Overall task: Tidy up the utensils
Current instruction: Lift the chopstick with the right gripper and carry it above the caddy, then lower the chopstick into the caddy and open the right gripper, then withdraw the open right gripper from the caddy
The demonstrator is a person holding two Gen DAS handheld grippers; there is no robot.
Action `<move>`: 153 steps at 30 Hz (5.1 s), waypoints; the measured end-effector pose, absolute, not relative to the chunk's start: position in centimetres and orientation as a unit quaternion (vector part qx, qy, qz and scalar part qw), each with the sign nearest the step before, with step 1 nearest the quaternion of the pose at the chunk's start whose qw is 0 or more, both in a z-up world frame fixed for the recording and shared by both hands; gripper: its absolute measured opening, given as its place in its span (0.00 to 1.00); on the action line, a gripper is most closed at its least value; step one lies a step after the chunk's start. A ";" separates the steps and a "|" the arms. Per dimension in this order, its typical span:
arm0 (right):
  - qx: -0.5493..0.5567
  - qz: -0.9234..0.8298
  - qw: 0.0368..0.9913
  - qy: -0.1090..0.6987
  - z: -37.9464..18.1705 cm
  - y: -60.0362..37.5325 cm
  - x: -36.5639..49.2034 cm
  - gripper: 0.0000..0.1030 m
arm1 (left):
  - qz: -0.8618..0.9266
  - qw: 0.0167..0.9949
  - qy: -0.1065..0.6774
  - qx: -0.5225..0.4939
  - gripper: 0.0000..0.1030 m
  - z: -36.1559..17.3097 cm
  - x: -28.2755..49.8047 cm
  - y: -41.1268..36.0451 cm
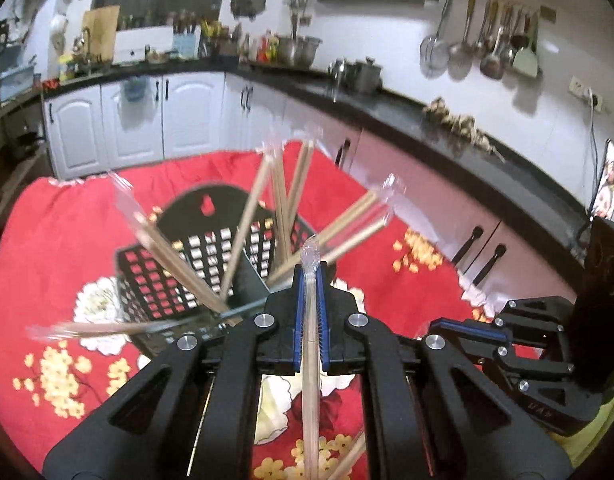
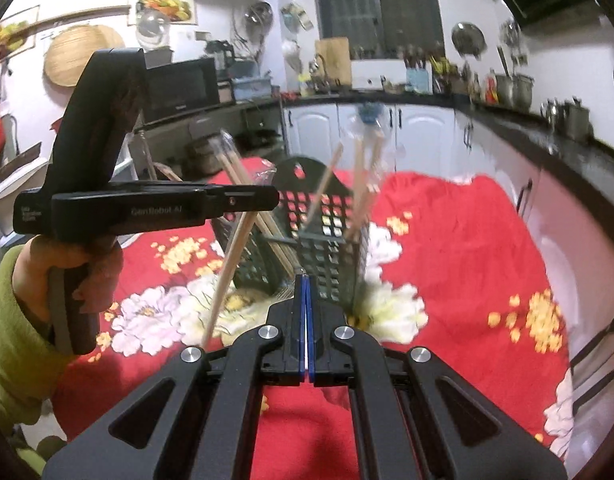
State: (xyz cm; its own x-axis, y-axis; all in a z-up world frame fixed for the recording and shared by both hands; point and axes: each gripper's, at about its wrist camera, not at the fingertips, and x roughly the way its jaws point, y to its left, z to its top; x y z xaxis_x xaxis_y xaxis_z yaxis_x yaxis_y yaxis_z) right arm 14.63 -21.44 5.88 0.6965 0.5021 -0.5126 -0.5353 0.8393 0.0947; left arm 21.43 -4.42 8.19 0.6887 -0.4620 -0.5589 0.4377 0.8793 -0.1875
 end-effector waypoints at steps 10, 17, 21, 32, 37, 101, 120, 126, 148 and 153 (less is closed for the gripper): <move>-0.050 0.292 0.931 0.215 9.7 -20.4 13.3 0.01 | -0.239 0.937 0.251 -0.044 0.03 12.2 19.6 -2.1; -0.054 0.284 0.941 0.176 12.4 -20.4 12.8 0.01 | -0.235 0.947 0.211 -0.058 0.03 14.7 19.0 -1.5; -0.056 0.279 0.945 0.158 13.8 -20.5 12.6 0.01 | -0.232 0.952 0.192 -0.060 0.03 15.9 18.8 -1.5; -0.059 0.267 0.955 0.112 17.3 -20.4 13.2 0.01 | -0.211 0.965 0.142 -0.060 0.03 19.6 18.8 -1.0; -0.059 0.257 0.960 0.094 18.9 -20.4 14.3 0.01 | -0.195 0.971 0.121 -0.062 0.03 20.9 19.2 -0.5; -0.029 0.195 0.960 0.199 11.5 -18.5 25.2 0.01 | -0.154 0.965 0.211 -0.033 0.32 11.9 26.8 -2.4; -0.017 0.204 0.959 0.195 12.4 -21.5 20.5 0.38 | -0.160 0.965 0.199 -0.058 0.85 14.4 22.6 -0.6; -0.018 0.212 0.959 0.187 12.3 -21.7 18.4 0.47 | -0.156 0.966 0.197 -0.053 0.90 14.4 20.7 -0.4; -0.032 0.203 0.961 0.184 7.8 -21.5 12.2 0.88 | -0.111 0.962 0.246 -0.038 0.90 8.7 14.9 0.4; -0.042 0.198 0.959 0.199 5.7 -21.2 11.3 0.91 | -0.104 0.957 0.267 -0.037 0.90 6.2 14.0 0.6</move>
State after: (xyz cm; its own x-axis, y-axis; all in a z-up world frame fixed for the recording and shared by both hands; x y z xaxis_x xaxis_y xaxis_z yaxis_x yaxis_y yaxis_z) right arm 11.32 -21.24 5.71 0.8425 0.3632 -0.3978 -0.3962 0.9182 -0.0009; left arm 14.01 0.64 6.20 0.8358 -0.2181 -0.5039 0.1789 0.9758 -0.1256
